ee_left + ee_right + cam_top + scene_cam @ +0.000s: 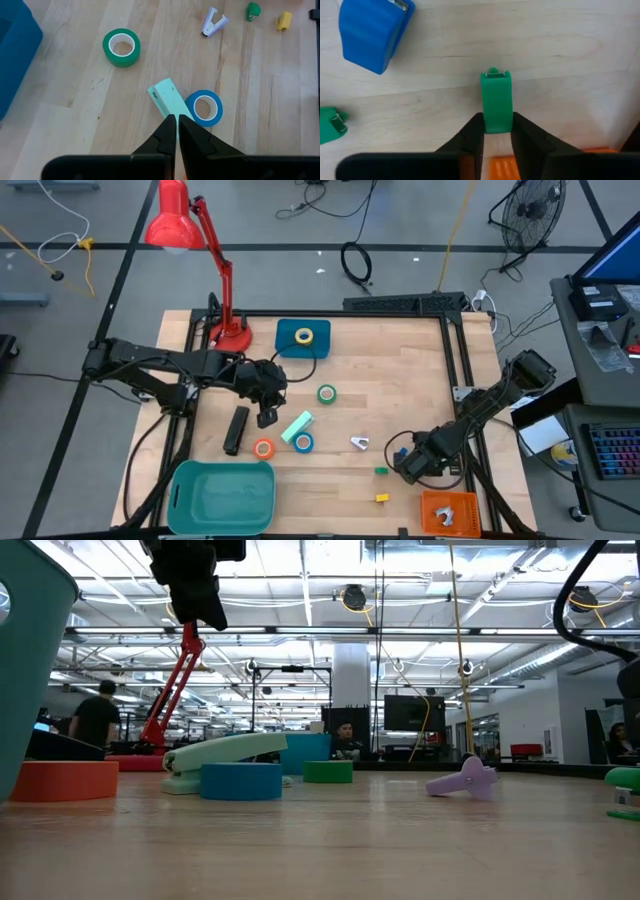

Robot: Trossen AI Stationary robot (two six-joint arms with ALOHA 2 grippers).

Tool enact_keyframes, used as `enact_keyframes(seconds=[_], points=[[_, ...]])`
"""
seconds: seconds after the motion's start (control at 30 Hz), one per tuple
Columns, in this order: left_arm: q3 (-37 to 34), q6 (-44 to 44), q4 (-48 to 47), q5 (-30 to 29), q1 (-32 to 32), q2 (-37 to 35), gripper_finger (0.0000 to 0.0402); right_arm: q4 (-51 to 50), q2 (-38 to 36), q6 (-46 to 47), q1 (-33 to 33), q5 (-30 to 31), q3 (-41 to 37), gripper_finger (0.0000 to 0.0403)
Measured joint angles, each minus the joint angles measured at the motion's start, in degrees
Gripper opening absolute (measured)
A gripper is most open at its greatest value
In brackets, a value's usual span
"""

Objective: Pick and place Stapler, Stapler remover, tape
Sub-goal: Put the right green stapler into the green bin

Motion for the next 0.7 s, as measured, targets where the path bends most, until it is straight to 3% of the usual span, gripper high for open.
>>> enact_keyframes(seconds=[0.37,0.53,0.7], points=[[0.01,-0.51,0.05,-0.02,0.0,0.0,0.0021,3.03,-0.24,-2.22,-0.48,1.05,0.41,0.0085],[0.0,-1.38,0.07,-0.06,0.6,0.0,0.0021,2.94,-0.24,-7.28,-1.57,2.18,2.94,0.0067],[0.01,-3.15,-0.04,-0.04,2.26,0.0,0.0021,2.76,-0.24,-13.23,-4.05,6.0,6.86,0.0079]])
